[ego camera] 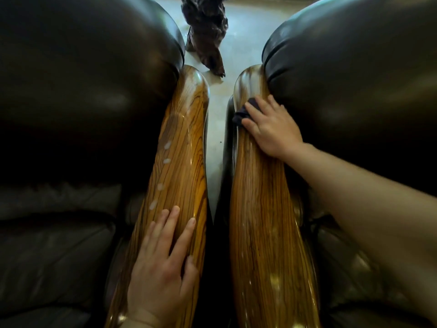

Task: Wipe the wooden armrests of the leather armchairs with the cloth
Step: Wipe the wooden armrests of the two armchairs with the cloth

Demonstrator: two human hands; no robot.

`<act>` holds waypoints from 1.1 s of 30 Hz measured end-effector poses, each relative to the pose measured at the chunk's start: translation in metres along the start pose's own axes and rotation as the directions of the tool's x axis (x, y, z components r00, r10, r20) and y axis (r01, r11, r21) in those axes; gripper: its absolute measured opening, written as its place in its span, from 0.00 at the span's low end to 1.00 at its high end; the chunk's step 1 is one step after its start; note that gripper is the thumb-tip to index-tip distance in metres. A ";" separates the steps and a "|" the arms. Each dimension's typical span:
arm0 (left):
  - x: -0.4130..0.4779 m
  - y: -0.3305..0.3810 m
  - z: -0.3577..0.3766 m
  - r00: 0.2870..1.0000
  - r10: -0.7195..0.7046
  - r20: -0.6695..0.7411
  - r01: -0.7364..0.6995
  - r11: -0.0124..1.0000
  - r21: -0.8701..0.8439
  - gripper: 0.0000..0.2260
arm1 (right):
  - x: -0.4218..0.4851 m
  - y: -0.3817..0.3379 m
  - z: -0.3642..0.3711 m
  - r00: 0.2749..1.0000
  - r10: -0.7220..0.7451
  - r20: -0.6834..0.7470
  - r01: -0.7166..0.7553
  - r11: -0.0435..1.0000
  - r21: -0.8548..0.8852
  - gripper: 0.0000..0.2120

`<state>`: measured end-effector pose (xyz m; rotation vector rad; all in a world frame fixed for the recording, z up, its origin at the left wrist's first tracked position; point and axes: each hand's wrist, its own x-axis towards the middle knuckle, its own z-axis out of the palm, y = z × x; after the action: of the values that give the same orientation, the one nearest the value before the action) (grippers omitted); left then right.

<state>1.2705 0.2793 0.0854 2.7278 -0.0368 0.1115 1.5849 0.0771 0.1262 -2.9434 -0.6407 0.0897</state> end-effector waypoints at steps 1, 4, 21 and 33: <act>0.000 0.000 0.000 1.000 0.002 -0.004 -0.002 1.000 0.000 0.29 | 0.013 0.001 -0.002 1.000 0.028 0.015 -0.027 1.000 -0.010 0.30; -0.001 -0.001 0.001 1.000 -0.004 -0.004 0.004 1.000 0.018 0.29 | 0.007 -0.004 -0.001 0.999 0.032 -0.005 -0.032 0.999 -0.005 0.29; -0.004 0.004 0.002 1.000 -0.024 -0.014 0.024 0.999 0.037 0.28 | -0.091 -0.034 0.013 0.991 -0.106 -0.086 0.113 0.990 0.087 0.24; -0.007 0.004 0.002 0.999 -0.022 -0.035 0.024 0.998 0.055 0.28 | -0.255 -0.059 0.050 0.951 -0.295 -0.096 0.303 0.949 0.086 0.24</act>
<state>1.2640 0.2748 0.0844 2.7804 0.0078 0.1547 1.3249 0.0292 0.0926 -2.7018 -1.0277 -0.0284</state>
